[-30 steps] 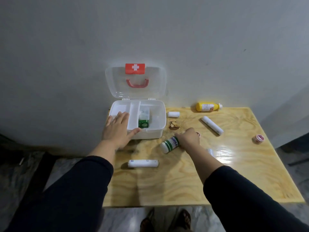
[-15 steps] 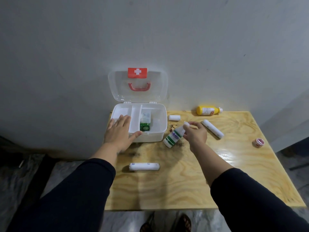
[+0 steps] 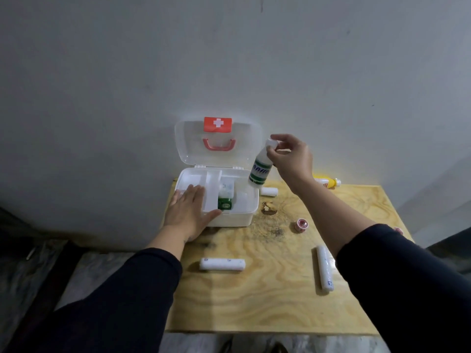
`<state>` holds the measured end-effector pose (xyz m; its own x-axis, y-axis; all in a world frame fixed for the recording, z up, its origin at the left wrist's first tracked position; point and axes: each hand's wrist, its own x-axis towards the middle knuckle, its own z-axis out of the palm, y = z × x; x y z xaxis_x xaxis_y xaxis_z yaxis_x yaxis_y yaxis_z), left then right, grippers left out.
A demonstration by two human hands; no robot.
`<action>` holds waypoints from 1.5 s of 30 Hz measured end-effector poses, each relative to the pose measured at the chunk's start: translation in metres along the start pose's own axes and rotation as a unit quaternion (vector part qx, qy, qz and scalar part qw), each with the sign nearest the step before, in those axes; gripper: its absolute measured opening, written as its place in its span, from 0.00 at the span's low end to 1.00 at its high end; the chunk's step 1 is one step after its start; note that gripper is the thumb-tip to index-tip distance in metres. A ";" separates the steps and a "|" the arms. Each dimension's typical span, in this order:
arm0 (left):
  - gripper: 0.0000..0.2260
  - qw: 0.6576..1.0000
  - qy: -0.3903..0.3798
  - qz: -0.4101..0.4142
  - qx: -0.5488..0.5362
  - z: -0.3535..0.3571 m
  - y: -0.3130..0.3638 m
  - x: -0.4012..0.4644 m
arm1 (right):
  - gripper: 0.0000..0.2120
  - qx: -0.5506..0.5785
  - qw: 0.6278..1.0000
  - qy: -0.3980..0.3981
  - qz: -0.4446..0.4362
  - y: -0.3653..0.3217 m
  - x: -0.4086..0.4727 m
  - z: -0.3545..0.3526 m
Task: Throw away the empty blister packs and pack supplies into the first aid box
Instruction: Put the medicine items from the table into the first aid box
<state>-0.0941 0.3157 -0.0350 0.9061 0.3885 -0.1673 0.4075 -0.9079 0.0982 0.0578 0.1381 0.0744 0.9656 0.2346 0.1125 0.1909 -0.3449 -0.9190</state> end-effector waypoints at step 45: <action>0.19 0.975 -0.151 0.163 0.003 -0.068 0.192 0.087 | 0.15 -0.314 0.924 -0.097 0.197 0.113 0.037 -0.126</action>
<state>0.0708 0.1859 0.0355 0.9124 0.0159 -0.4090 0.1017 -0.9767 0.1890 0.1377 -0.0065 0.0224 0.9433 0.1161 -0.3110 -0.0454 -0.8828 -0.4675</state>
